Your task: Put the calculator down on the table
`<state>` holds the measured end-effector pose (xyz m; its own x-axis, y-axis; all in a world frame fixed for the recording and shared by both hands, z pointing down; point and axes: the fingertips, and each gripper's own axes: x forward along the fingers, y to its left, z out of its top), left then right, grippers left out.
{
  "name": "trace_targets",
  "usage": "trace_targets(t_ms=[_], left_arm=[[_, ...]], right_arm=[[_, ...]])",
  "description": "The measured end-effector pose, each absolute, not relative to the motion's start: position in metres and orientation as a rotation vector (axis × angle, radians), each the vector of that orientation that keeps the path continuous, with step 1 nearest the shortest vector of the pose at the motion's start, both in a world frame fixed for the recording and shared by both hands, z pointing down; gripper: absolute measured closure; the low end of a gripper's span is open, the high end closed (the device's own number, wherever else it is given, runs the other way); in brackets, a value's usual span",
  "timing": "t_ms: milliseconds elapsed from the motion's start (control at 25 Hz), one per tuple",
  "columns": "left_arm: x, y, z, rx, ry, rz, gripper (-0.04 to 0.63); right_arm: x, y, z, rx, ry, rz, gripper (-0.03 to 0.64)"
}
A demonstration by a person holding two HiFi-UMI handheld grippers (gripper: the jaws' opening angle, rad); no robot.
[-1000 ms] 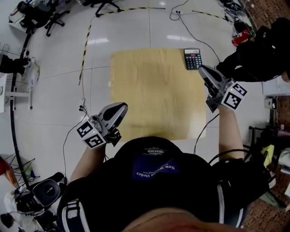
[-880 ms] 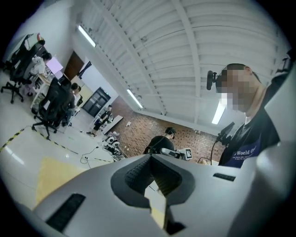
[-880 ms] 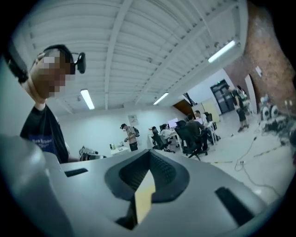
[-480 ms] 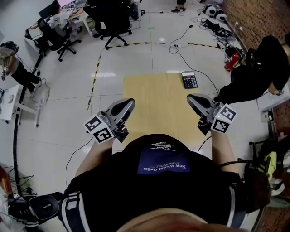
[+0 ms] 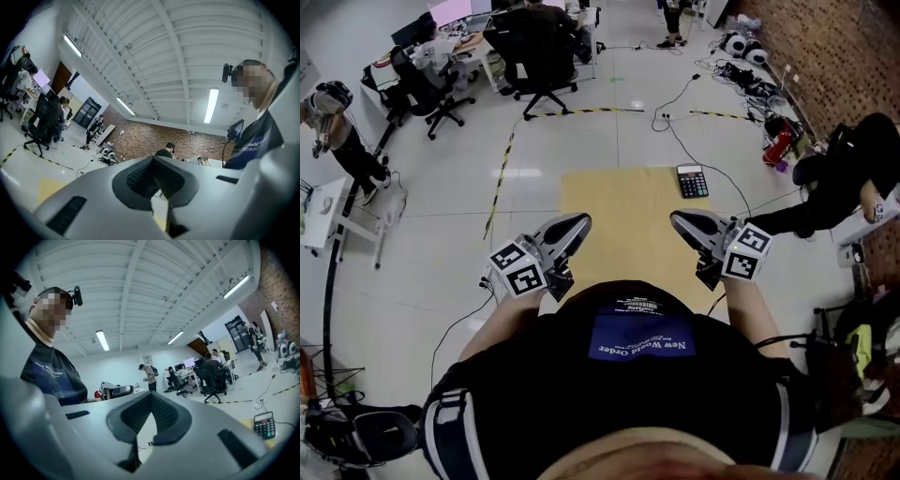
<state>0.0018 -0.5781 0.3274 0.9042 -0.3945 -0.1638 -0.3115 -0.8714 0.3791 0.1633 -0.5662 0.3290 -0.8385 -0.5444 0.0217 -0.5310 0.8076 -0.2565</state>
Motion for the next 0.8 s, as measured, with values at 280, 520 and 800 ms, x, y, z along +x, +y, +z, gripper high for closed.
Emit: trace_targets(t_ms=[280,520,800], left_arm=[[0.01,-0.571,0.334,2.733,-0.503,-0.32,0.588],[0.005,-0.57,0.336,2.724,-0.519,-0.324,0.588],[0.015,-0.572,0.338,2.733,-0.541,-0.325,0.588]], right_arm=[[0.169,-0.567,0.333,-0.887,2.955,-0.379,0.632],[0.166,-0.569,0.332,-0.878,2.965,-0.354,0.63],[0.18,-0.571,0.328,-0.865,2.979,-0.318,0.632]])
